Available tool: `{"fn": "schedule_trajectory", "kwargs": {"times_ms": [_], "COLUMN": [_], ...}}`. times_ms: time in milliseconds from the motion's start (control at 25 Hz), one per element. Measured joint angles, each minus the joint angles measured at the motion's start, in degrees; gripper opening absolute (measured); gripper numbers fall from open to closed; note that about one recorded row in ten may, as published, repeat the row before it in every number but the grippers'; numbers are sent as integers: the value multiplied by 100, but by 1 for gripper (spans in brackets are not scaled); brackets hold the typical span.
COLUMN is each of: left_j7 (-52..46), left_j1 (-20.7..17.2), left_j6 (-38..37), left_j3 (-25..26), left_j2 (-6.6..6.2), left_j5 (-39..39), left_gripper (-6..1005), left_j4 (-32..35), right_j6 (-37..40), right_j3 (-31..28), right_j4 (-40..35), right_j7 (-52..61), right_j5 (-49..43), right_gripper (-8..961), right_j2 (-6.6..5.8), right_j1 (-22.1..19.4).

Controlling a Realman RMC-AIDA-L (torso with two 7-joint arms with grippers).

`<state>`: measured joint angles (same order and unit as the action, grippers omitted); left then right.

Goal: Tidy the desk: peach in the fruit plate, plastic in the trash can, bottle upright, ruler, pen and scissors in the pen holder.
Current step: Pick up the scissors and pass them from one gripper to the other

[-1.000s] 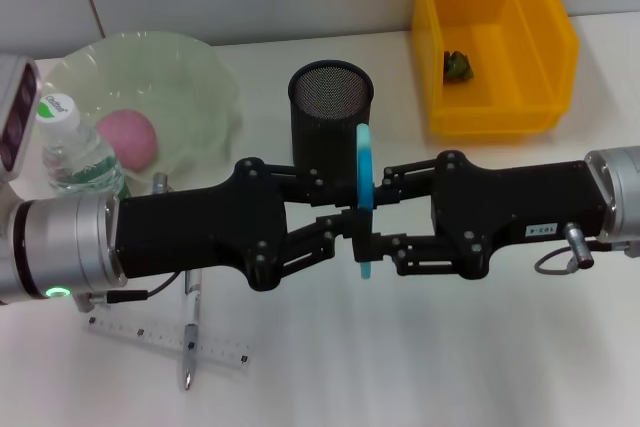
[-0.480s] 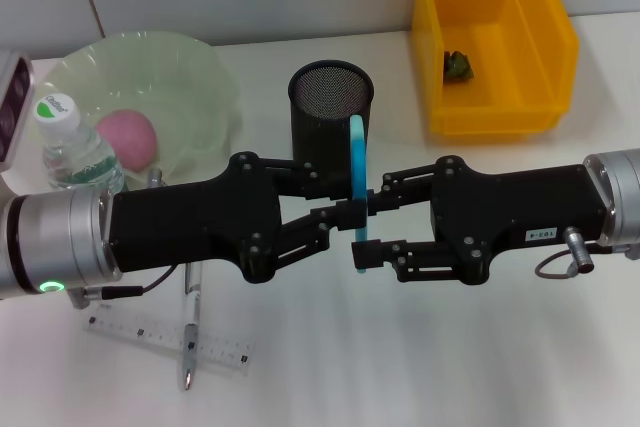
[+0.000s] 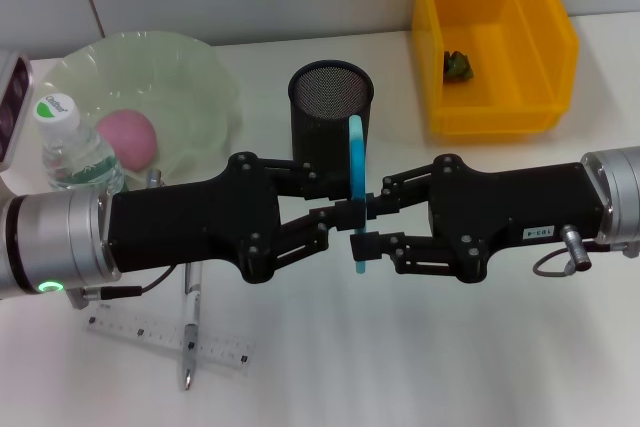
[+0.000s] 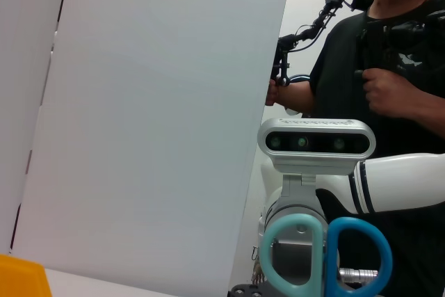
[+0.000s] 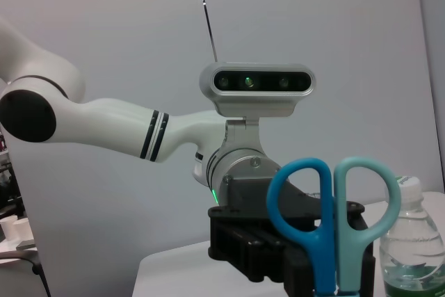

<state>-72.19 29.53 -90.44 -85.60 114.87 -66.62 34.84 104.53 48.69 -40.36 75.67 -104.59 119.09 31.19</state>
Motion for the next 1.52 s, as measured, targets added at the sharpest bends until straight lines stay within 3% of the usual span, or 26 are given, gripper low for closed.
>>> {"fn": "schedule_trajectory", "kwargs": {"times_ms": [600,800,1520], "left_j7": [3,4,-8], "left_j1": [0,0,-4], "left_j6": [20,15,-15], "left_j3": [-1,0,-1], "left_j2": [0,0,27], "left_j5": [1,1,-6], "left_gripper": [323,324,328], "left_j4": [-6,-2,-4], "right_j6": [-17,-18,-23], "right_j3": [-1,0,-26], "right_j4": [21,28,29], "right_j7": [0,-1,-18], "right_j5": [27,32,36], "right_gripper": [351,207,213], "right_j2": [0,0,0], "right_j1": [1,1,1]}}
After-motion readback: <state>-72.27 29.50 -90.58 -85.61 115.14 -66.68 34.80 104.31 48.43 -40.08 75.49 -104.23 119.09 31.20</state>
